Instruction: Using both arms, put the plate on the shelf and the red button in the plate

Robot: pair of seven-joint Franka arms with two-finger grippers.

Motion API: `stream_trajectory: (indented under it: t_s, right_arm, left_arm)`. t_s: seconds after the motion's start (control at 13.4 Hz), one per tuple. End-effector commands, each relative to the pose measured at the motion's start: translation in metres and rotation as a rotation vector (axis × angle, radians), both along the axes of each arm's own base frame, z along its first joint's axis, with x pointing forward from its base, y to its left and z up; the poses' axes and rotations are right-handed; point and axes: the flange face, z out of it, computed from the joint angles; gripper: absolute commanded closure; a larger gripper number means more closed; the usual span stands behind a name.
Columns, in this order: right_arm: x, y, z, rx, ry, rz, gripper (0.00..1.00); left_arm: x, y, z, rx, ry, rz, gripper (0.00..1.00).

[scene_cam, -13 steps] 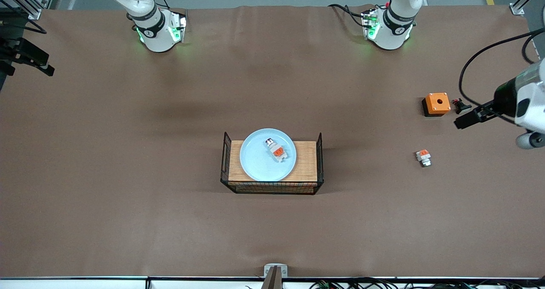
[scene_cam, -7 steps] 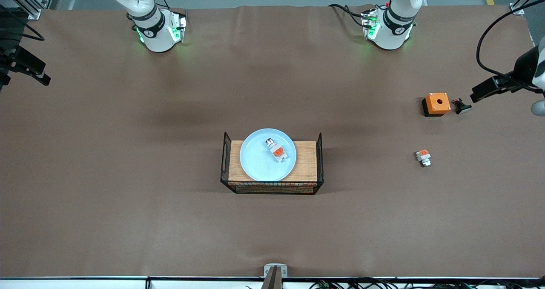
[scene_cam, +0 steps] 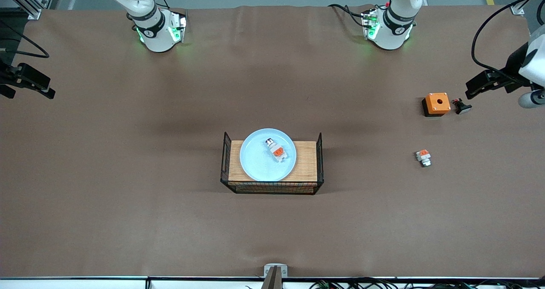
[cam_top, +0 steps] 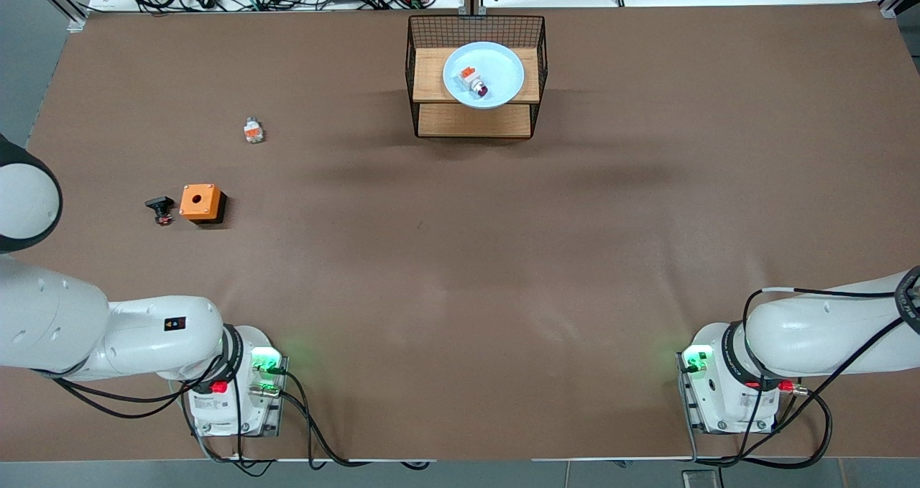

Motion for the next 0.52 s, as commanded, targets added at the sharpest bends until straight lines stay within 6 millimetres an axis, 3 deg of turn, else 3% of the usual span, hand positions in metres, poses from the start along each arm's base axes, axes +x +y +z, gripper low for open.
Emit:
stream_trajectory:
  t_s: [0.0,0.45]
  right_arm:
    - [0.004,0.001,0.001,-0.016,0.013,0.012,0.0]
    - [0.002,-0.003,0.012,-0.017,-0.01,0.007,0.0]
  left_arm:
    - [-0.016,-0.02,0.012,0.024,-0.035,-0.052,0.0]
    - [-0.019,-0.025,0.016,-0.006,-0.037,-0.056,0.0]
